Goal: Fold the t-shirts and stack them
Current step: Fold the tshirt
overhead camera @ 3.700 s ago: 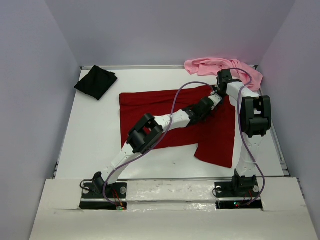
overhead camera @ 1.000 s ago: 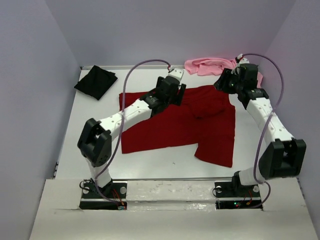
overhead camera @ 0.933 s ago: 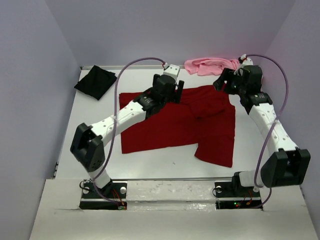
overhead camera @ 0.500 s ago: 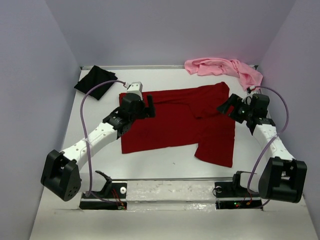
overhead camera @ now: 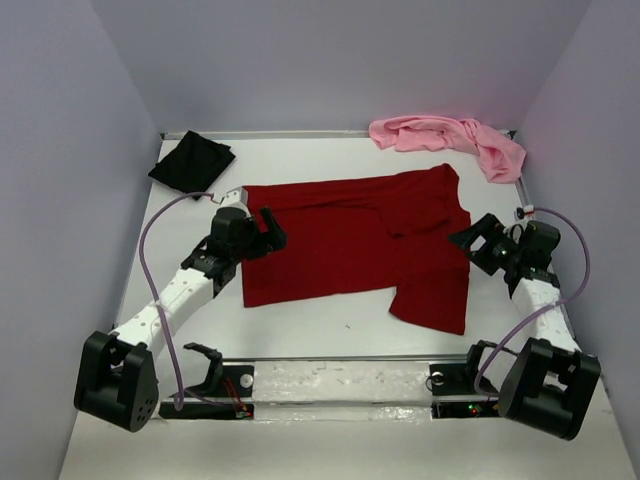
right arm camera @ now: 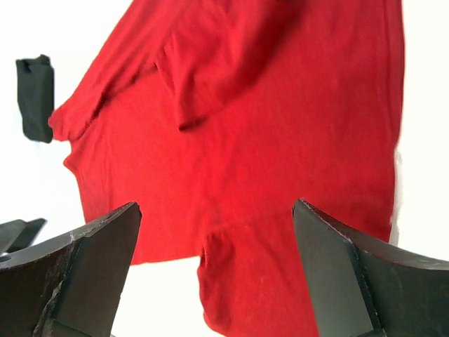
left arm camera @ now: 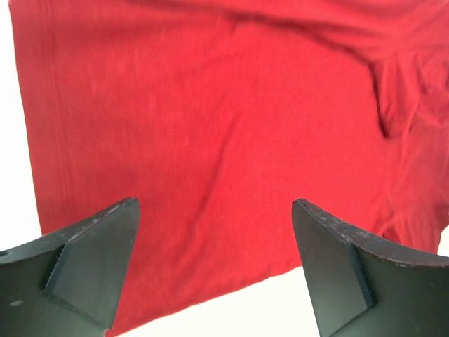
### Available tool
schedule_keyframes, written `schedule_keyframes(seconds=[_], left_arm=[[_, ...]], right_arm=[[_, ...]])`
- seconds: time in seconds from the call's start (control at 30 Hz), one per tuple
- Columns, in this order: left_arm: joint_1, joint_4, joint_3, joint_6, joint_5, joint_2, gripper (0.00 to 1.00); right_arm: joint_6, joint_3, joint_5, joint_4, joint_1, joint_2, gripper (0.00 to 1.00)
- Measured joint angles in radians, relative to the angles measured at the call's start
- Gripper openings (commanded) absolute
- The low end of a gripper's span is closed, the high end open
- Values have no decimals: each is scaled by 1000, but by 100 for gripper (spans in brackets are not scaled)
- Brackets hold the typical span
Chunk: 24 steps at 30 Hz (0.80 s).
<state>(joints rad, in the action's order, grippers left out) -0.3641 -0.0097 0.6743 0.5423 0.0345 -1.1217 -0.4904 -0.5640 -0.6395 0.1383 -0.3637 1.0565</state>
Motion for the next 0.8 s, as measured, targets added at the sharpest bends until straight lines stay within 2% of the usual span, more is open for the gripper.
schedule_keyframes(seconds=[0.27,0.63,0.8], left_arm=[[19,-13,-138,107,37,90,99],[50,-74,-231,248,21,291,99],[59,-65,-270,298,35,272,99]], right_arm=[[-25,104,-16,11,-31,-85,94],[-31,138,-88,3,-183,24,94],[-37,139,-83,4,-185,20,94]])
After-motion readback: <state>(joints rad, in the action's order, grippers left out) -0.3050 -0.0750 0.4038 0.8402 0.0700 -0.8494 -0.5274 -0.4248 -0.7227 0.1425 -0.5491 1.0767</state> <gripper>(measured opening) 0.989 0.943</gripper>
